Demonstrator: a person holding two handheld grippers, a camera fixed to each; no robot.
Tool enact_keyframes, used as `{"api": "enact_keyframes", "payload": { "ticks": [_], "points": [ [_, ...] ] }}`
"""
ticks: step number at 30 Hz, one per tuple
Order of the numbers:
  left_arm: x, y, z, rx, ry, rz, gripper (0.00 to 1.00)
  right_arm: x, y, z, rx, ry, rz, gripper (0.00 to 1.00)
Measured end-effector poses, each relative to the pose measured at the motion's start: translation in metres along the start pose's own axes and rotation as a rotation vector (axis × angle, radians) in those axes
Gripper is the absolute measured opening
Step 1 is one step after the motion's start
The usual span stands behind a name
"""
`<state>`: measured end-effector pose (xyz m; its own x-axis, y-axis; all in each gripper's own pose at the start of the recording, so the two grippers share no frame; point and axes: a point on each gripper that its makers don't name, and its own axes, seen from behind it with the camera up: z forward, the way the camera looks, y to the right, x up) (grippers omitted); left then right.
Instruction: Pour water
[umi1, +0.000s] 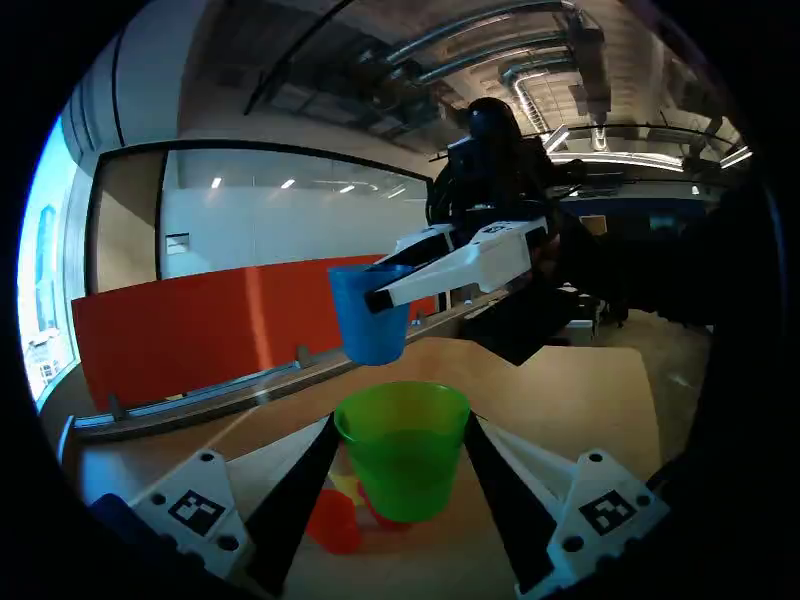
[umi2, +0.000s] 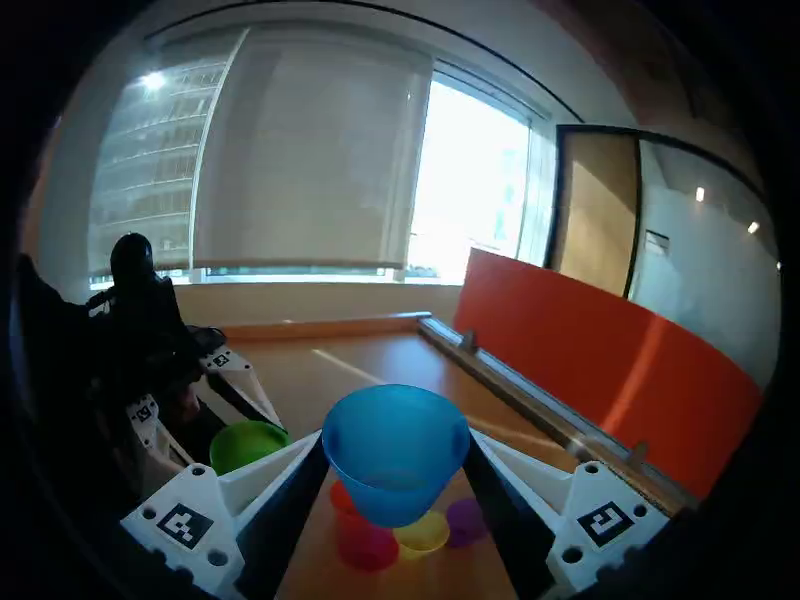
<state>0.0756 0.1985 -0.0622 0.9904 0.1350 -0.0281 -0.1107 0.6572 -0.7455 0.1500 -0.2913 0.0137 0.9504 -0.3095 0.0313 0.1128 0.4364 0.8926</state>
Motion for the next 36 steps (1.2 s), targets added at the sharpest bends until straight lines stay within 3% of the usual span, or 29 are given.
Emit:
{"api": "enact_keyframes", "payload": {
  "ticks": [17,24,36],
  "points": [
    [-0.001,-0.003,-0.001,0.003,-0.008,0.001,0.87,-0.001,0.0,-0.007,-0.001,-0.006,0.049,0.91],
    [-0.005,-0.001,-0.002,-0.006,-0.031,0.008,0.87,-0.006,-0.005,-0.012,0.021,-0.016,0.086,0.91],
    [-0.02,0.002,0.002,-0.024,-0.094,0.022,0.87,-0.03,-0.004,-0.022,0.018,-0.064,0.091,0.91]
  ]
}}
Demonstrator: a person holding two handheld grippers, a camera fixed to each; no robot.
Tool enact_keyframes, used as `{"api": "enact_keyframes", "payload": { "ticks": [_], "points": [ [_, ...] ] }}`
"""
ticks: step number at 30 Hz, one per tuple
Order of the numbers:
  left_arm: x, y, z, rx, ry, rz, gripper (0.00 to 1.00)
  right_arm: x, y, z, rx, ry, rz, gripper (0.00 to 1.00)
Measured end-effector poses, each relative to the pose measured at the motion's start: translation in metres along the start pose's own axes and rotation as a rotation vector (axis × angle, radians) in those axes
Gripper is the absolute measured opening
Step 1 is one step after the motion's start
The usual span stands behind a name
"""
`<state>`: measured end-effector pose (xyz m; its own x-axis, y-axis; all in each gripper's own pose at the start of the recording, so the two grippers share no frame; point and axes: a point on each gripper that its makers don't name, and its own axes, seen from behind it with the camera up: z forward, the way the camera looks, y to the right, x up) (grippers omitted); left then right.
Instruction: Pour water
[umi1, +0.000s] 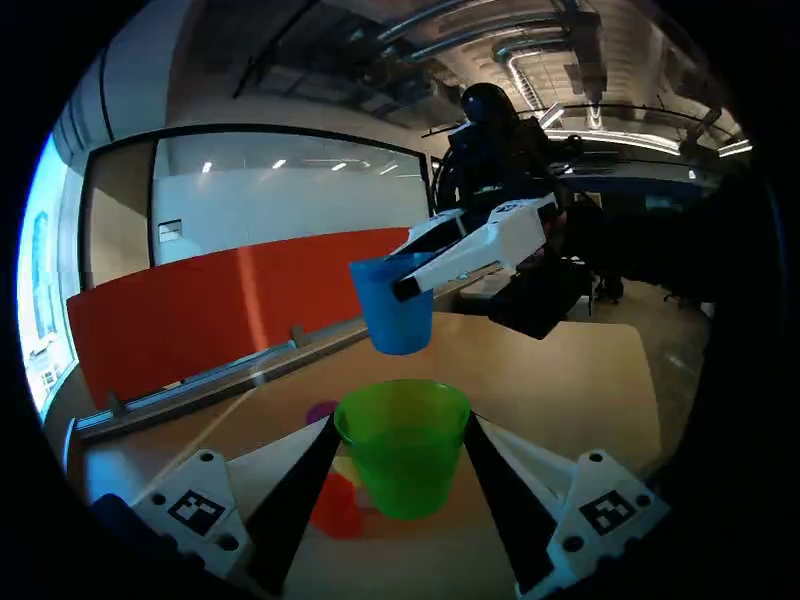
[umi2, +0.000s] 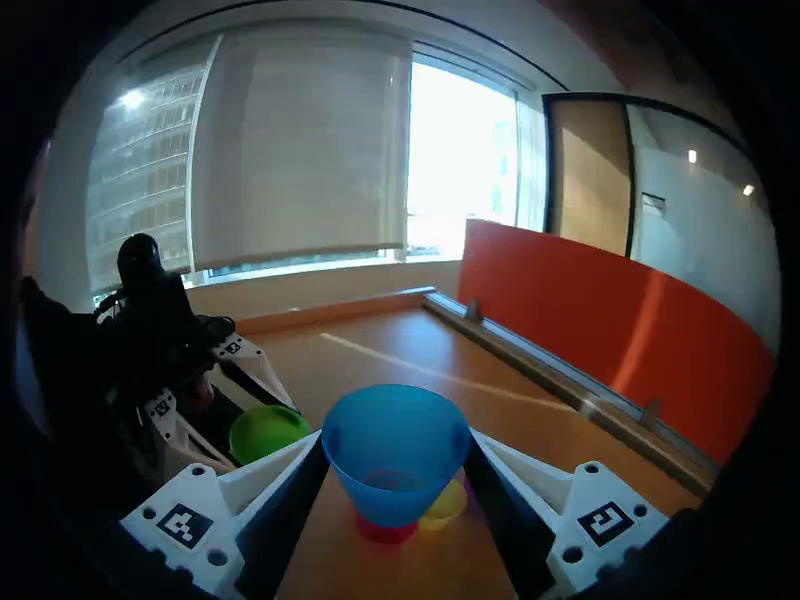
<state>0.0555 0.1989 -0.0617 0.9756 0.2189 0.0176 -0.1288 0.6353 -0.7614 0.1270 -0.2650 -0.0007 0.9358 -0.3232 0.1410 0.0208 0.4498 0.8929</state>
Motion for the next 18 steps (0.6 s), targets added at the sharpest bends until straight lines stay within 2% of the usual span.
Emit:
{"api": "enact_keyframes", "payload": {
  "ticks": [18],
  "points": [
    [-0.028,0.014,0.009,-0.051,-0.096,0.003,0.87,-0.038,0.002,-0.006,-0.004,-0.056,0.012,0.91]
  ]
}}
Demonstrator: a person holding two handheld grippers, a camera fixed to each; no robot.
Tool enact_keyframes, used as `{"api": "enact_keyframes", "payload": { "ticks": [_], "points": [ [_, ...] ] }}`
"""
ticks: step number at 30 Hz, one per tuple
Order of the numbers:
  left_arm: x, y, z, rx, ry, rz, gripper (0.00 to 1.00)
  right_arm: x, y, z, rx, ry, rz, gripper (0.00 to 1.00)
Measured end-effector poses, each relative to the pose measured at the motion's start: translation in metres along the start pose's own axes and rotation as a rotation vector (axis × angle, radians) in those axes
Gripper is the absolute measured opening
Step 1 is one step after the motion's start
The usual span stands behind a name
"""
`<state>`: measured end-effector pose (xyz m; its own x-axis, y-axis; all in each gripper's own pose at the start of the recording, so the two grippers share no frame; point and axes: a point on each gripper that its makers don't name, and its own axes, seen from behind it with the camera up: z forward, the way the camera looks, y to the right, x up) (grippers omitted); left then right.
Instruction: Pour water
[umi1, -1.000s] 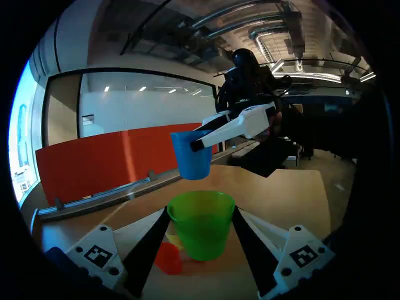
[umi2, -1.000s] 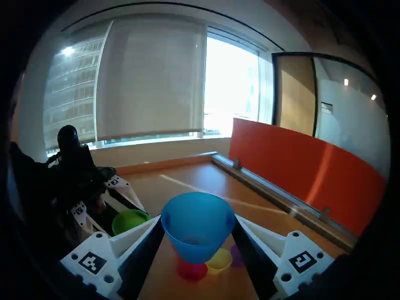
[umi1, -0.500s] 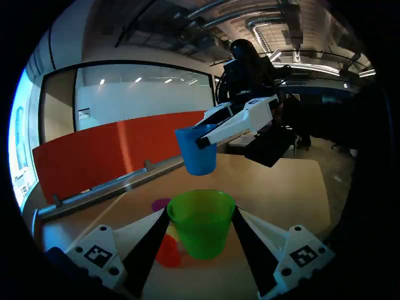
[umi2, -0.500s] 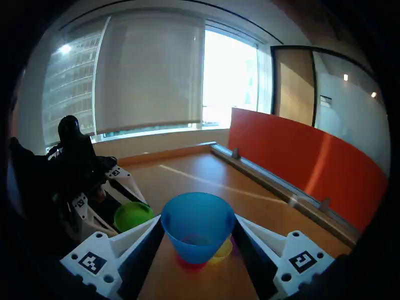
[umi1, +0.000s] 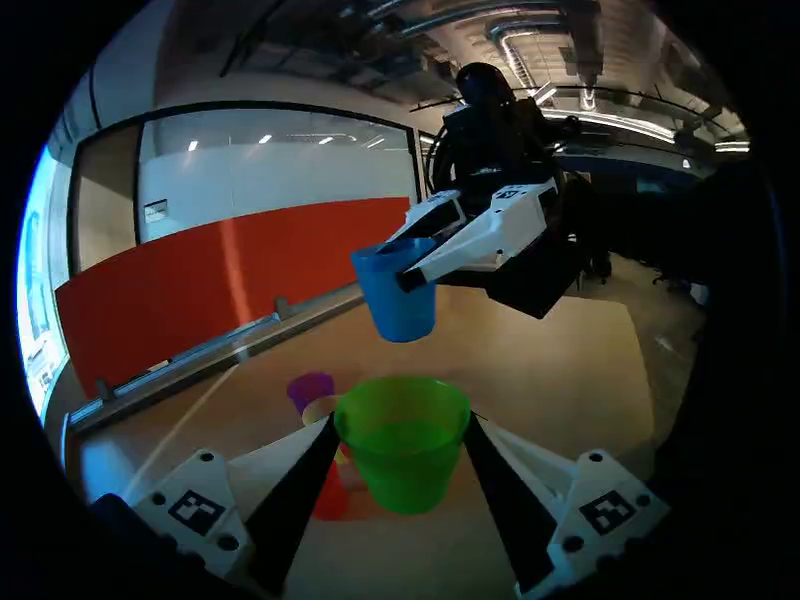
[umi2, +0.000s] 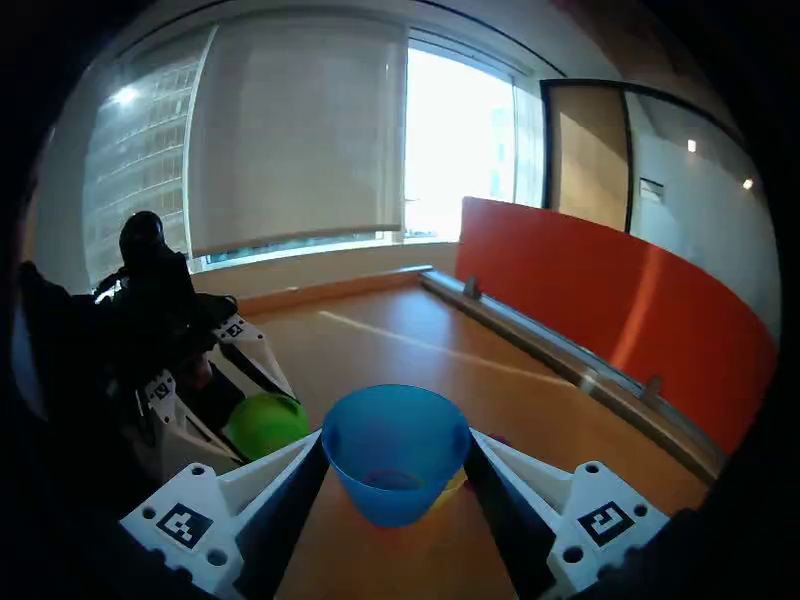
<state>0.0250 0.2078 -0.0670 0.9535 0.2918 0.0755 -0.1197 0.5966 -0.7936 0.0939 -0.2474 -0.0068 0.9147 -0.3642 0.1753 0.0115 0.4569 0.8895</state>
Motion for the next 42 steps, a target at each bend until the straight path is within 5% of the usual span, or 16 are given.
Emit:
{"api": "enact_keyframes", "payload": {
  "ticks": [42],
  "points": [
    [-0.032,0.015,0.008,-0.041,-0.089,0.005,0.87,-0.071,-0.013,0.001,0.021,-0.074,-0.001,0.92]
  ]
}}
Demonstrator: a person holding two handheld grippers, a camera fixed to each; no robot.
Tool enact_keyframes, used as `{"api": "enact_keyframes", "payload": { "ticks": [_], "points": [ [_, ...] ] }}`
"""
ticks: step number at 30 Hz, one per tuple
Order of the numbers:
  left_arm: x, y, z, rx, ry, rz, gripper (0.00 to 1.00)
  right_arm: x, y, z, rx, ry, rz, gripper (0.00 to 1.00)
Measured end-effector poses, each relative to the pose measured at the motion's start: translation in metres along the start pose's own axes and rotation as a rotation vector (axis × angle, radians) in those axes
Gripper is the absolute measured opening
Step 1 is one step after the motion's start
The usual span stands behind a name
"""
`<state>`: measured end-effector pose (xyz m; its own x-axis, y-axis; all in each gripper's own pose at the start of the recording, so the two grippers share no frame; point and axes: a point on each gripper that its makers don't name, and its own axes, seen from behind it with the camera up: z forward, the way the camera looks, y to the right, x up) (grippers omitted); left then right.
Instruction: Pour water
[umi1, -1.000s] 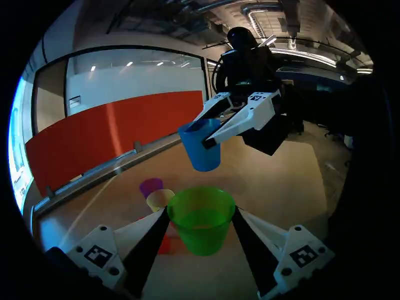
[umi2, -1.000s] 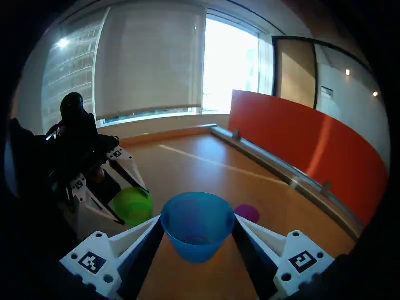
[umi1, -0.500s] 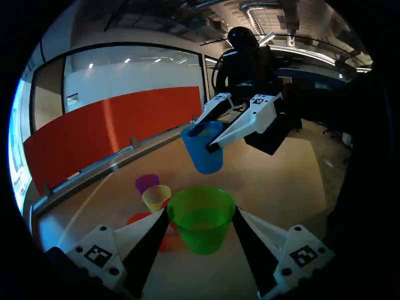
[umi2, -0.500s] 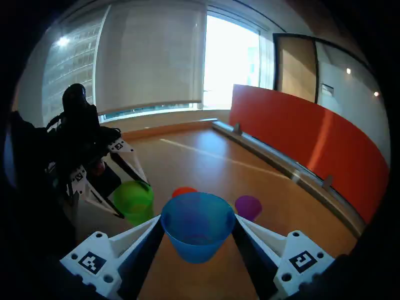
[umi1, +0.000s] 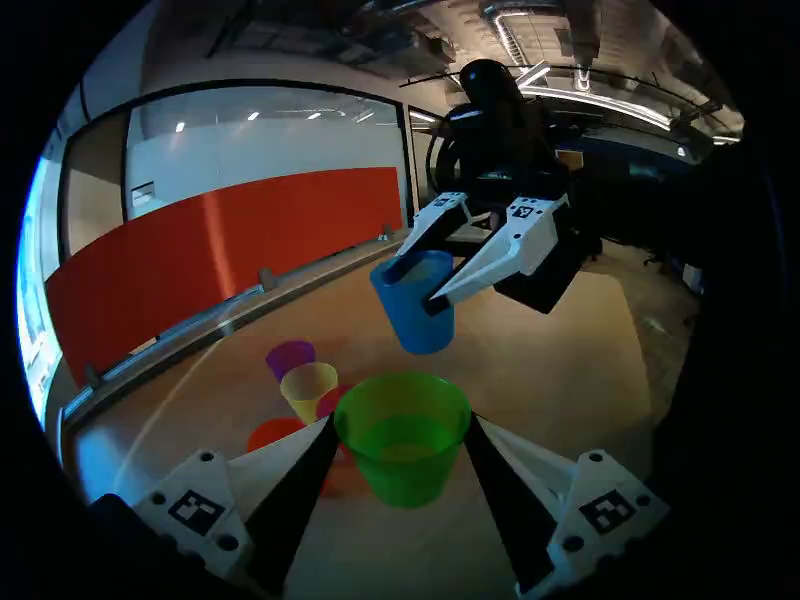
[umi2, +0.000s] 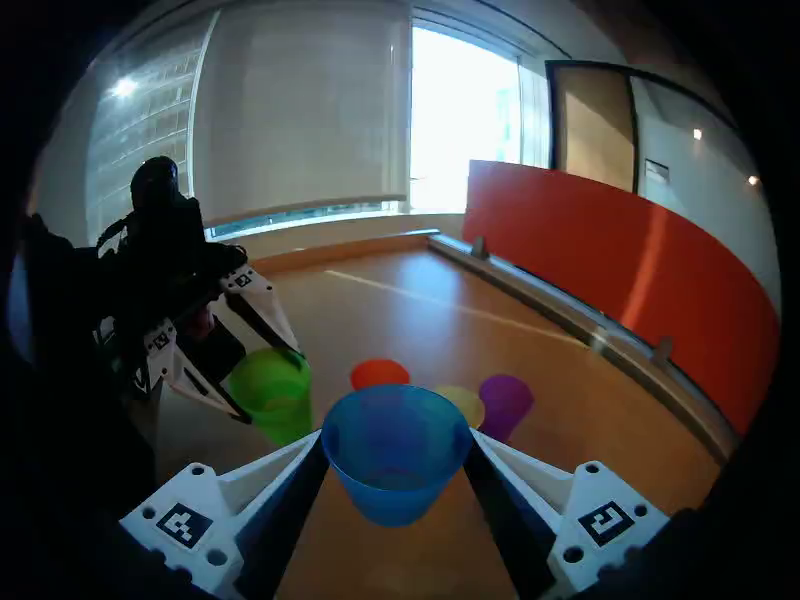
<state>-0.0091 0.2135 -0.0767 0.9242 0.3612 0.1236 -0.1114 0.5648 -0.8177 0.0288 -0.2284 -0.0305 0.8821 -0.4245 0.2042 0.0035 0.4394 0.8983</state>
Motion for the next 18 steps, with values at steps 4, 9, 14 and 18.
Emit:
{"api": "enact_keyframes", "payload": {
  "ticks": [4,9,14,18],
  "points": [
    [-0.002,0.001,0.0,-0.002,-0.002,-0.001,0.87,-0.004,-0.001,0.0,0.001,-0.005,0.001,0.92],
    [-0.004,0.002,0.0,-0.004,-0.011,0.002,0.87,-0.01,-0.002,0.0,0.005,-0.007,0.004,0.92],
    [-0.005,0.004,0.001,-0.007,-0.013,0.0,0.87,-0.018,-0.002,0.0,0.005,-0.017,0.008,0.92],
    [-0.007,0.005,0.003,-0.012,-0.018,-0.002,0.87,-0.024,-0.003,-0.001,0.007,-0.025,0.012,0.92]
  ]
}}
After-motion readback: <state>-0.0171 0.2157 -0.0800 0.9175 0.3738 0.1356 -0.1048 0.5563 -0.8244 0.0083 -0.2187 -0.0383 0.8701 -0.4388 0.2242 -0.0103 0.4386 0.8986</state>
